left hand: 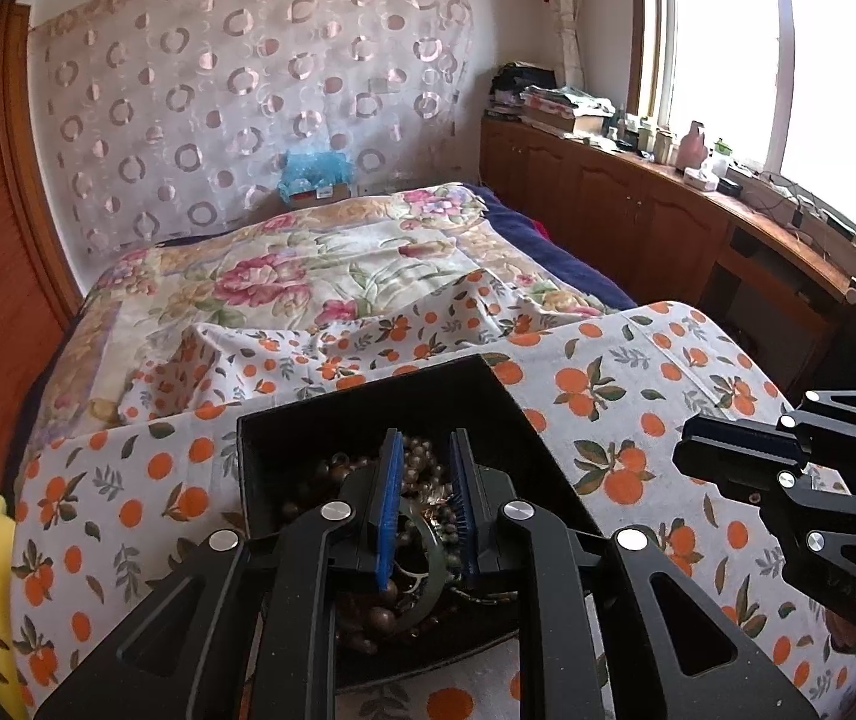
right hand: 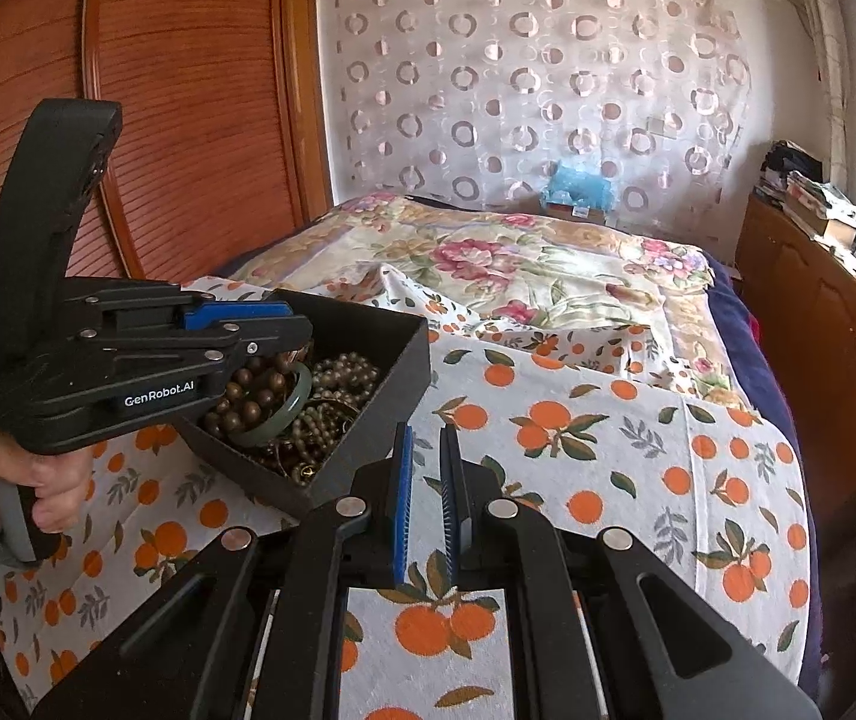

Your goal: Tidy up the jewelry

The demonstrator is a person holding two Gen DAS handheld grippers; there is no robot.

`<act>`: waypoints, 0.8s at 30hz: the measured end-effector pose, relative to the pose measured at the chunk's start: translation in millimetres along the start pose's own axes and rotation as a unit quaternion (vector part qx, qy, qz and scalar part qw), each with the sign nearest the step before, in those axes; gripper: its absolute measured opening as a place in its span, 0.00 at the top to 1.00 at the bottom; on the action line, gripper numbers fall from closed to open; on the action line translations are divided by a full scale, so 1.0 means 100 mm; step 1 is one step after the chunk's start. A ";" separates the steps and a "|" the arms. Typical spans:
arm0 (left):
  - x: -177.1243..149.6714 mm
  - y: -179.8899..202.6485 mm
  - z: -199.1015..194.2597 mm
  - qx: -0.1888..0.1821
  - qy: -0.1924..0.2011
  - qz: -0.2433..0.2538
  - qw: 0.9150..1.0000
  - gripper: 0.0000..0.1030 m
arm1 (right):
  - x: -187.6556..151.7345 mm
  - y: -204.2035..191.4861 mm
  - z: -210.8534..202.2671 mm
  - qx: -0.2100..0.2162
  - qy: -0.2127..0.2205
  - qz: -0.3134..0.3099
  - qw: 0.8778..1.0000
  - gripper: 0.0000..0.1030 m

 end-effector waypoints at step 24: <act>-0.27 -0.26 -0.90 0.070 0.052 -0.029 0.996 0.08 | 0.12 -0.08 -0.40 -0.019 0.073 0.049 0.996 0.20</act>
Point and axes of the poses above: each gripper's, at about its wrist camera, not at the fingertips, and z roughly the way its jaws point, y to its right, x to its top, the point moved 10 cm from there along z, roughly the way its jaws point, and after that the axes turned 9 degrees about z, right-handed, at the moved point
